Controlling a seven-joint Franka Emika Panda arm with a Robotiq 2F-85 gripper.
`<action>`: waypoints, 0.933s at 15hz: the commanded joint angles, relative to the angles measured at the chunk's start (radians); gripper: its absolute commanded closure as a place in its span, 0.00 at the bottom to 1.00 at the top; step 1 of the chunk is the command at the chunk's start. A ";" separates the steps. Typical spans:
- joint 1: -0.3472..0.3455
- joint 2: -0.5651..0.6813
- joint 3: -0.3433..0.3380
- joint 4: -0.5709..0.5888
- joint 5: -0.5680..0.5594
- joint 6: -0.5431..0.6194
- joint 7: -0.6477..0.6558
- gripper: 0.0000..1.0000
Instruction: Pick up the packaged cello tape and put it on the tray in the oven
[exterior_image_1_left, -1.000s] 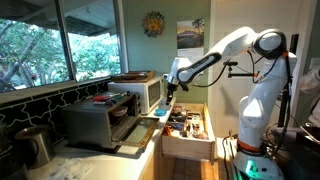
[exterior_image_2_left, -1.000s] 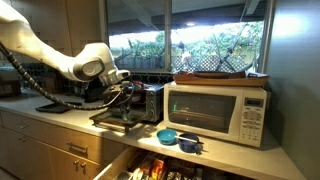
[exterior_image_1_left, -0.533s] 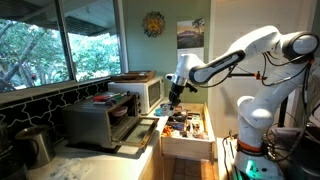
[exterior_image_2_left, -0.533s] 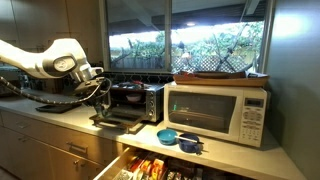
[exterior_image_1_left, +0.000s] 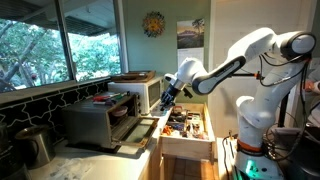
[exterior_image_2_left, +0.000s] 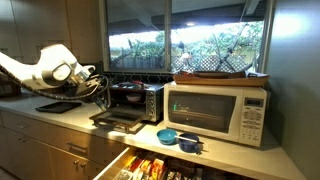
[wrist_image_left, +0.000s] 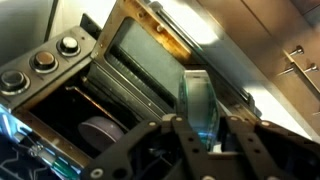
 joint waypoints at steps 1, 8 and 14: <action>-0.032 0.067 0.041 -0.012 -0.137 0.184 -0.015 0.93; -0.179 0.120 0.123 -0.019 -0.316 0.448 -0.003 0.73; -0.466 0.163 0.348 -0.004 -0.319 0.689 -0.055 0.93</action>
